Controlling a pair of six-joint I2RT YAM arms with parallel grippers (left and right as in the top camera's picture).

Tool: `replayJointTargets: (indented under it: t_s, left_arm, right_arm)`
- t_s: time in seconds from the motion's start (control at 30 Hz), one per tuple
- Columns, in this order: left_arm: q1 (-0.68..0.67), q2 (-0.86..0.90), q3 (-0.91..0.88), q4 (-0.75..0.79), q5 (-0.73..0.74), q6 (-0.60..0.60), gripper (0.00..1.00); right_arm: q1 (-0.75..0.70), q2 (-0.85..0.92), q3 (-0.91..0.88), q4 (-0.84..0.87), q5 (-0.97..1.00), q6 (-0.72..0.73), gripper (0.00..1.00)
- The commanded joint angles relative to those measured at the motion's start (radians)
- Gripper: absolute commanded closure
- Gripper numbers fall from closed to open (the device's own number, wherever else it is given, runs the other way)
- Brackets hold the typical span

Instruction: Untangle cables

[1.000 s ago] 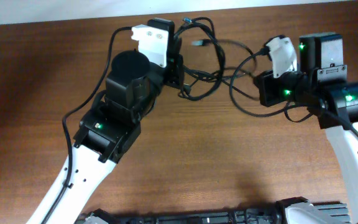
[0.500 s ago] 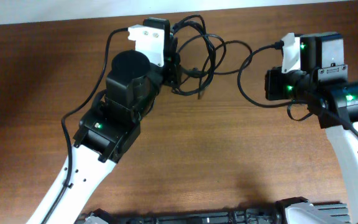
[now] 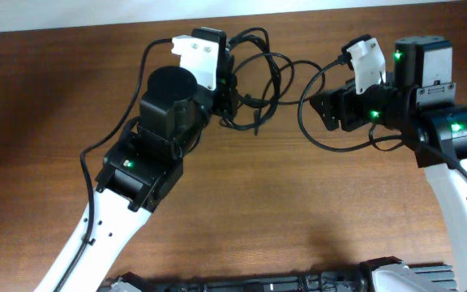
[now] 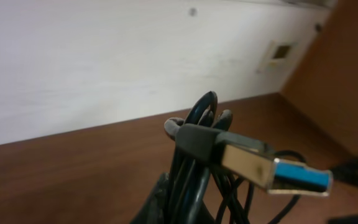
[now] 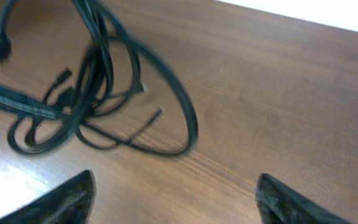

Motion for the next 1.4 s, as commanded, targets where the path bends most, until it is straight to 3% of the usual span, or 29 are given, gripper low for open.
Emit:
replayJointTargets:
  t_s: [0.0,0.17,0.57,0.73,0.87,0.93,1.1,1.37]
  left_arm:
    - [0.001,-0.011,0.016,0.013,0.149,0.008,1.00]
    - [0.002,-0.012,0.016,0.013,0.191,0.008,1.00]
    - [0.002,-0.011,0.016,0.031,0.346,0.008,1.00]
    - [0.001,-0.012,0.016,0.031,0.370,0.008,1.00]
    - [0.003,-0.022,0.016,0.021,0.384,0.010,1.00]
    - [0.003,-0.039,0.016,0.011,0.370,0.028,1.00]
    - [0.020,-0.083,0.016,-0.027,0.212,0.028,1.00]
    - [0.099,-0.094,0.016,-0.071,0.205,0.027,1.00]
  right_arm:
    - [0.001,0.006,0.014,0.058,-0.013,-0.012,0.08]
    - [0.001,0.025,0.013,0.098,0.098,-0.006,0.01]
    - [0.001,0.112,0.013,0.128,0.143,0.036,0.01]
    - [0.000,0.119,0.013,0.176,0.297,0.165,0.01]
    - [-0.017,0.137,0.013,0.126,0.637,0.382,0.01]
    - [-0.049,0.146,0.013,0.089,0.699,0.440,0.01]
    - [-0.164,0.167,0.013,0.010,0.663,0.472,0.02]
    - [-0.261,0.169,0.013,-0.030,0.606,0.452,0.01]
